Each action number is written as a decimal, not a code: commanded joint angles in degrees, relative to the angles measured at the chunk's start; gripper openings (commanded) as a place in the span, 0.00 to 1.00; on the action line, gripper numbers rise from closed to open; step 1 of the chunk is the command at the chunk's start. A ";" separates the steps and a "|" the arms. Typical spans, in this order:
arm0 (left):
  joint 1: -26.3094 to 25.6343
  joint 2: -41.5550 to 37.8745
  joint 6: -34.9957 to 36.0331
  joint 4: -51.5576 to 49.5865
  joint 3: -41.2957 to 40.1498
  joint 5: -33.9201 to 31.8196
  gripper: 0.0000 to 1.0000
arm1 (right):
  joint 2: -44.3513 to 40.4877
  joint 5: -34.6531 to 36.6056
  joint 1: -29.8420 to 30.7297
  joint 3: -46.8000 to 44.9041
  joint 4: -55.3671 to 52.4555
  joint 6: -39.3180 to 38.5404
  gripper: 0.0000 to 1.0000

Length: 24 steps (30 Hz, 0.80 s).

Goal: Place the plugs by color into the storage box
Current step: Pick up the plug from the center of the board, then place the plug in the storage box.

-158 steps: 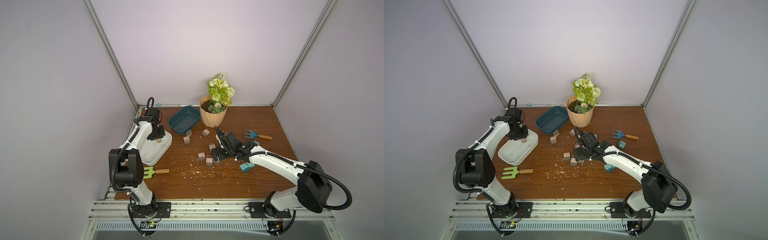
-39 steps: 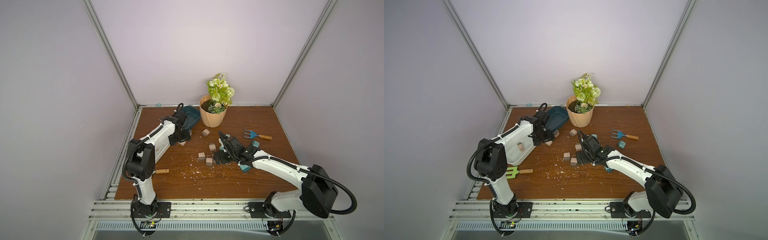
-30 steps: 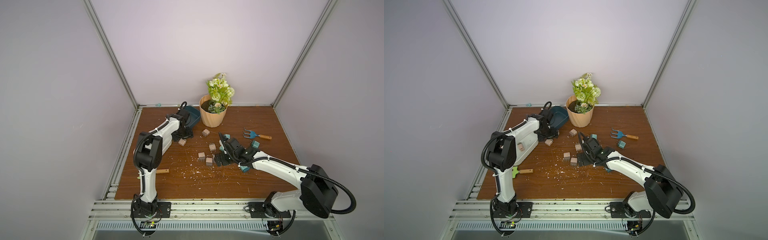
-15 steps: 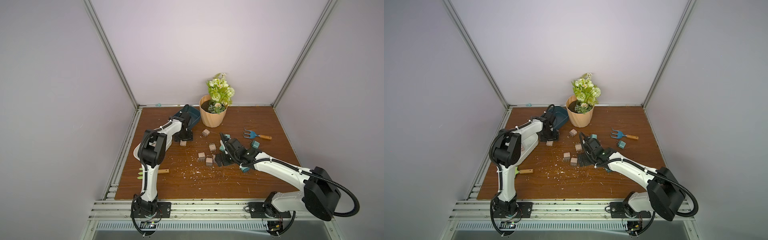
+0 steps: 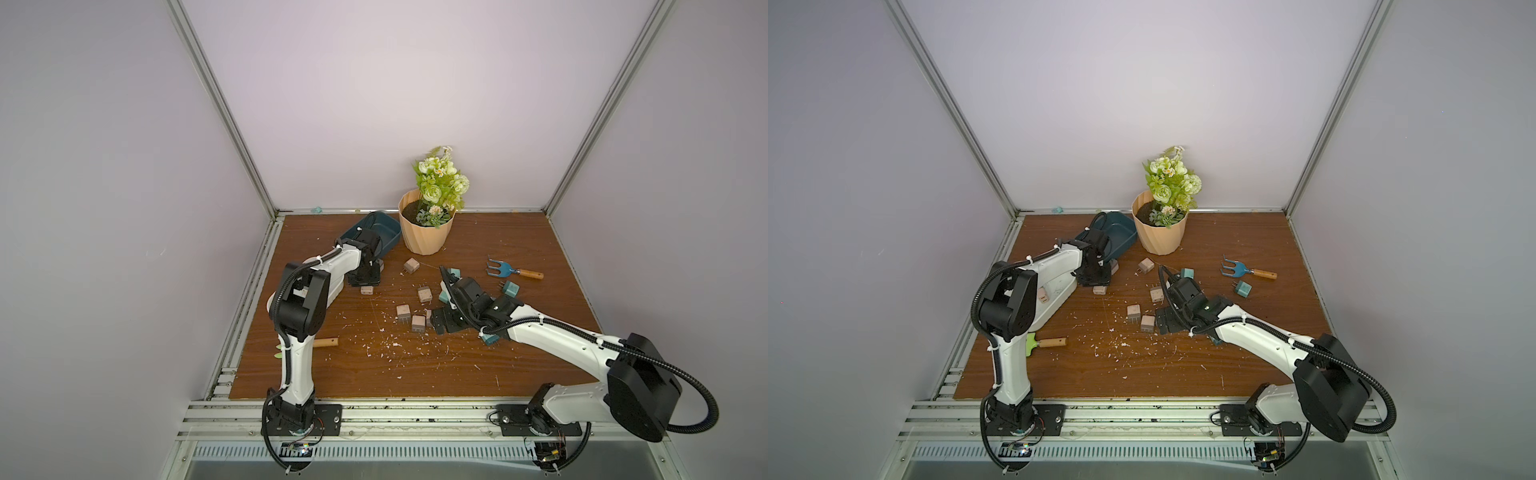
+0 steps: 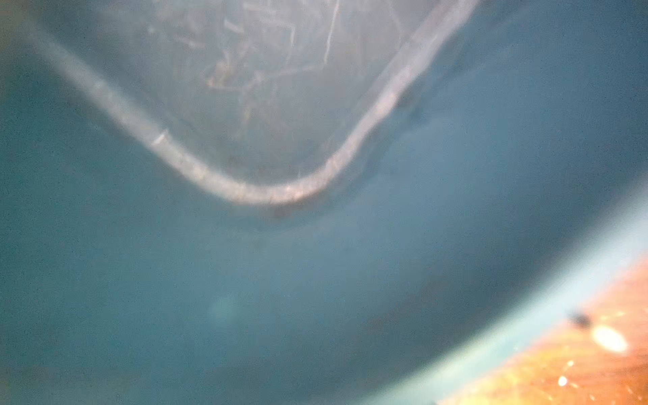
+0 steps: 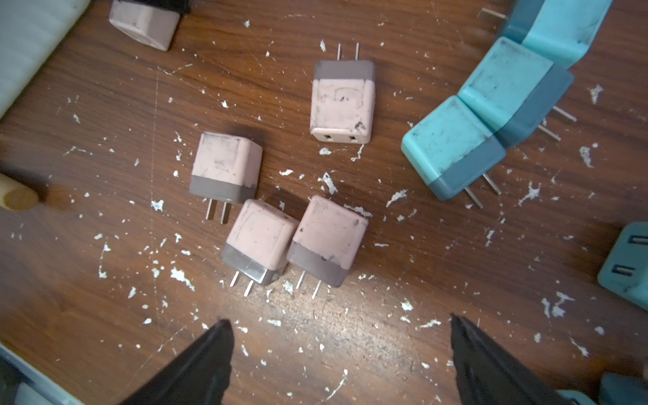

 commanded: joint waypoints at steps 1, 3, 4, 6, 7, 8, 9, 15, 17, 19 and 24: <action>-0.57 -0.65 -0.61 -4.50 -0.88 0.11 0.36 | -1.39 0.85 -0.19 0.51 0.63 -0.13 0.99; -0.56 -1.45 -0.76 -6.05 0.99 0.24 0.36 | -1.21 0.81 -0.25 0.67 0.72 -0.14 0.99; -0.56 -1.93 -0.88 -6.87 2.15 0.21 0.36 | -1.05 0.77 -0.17 0.81 0.72 -0.13 0.99; -0.54 -2.91 -0.90 -8.42 5.32 -0.06 0.36 | -0.88 0.88 -0.28 1.10 0.72 -0.14 0.99; -0.39 -3.43 -0.96 -9.39 6.71 -0.22 0.36 | -0.87 0.84 -0.26 1.18 0.72 -0.18 0.99; -0.15 -3.95 -0.97 -10.33 8.06 -0.16 0.36 | -0.73 0.88 -0.22 1.36 0.72 -0.22 0.99; 0.17 -4.55 -1.09 -11.08 9.01 -0.04 0.36 | -0.70 0.85 -0.22 1.42 0.72 -0.31 0.99; 5.05 -9.64 -1.53 -13.00 11.24 1.91 0.36 | -0.35 0.85 -0.27 1.81 0.90 -0.38 0.99; 7.19 -11.22 -0.61 -13.99 11.14 0.84 0.36 | -0.11 0.84 -0.18 1.85 0.99 -0.39 0.99; 9.57 -12.54 0.51 -14.37 10.05 -0.24 0.37 | -0.05 0.58 -0.27 1.81 1.12 -0.31 0.98; 15.70 -14.22 2.98 -14.22 5.77 -0.38 0.37 | 0.30 0.39 -0.20 2.02 1.16 -0.33 0.99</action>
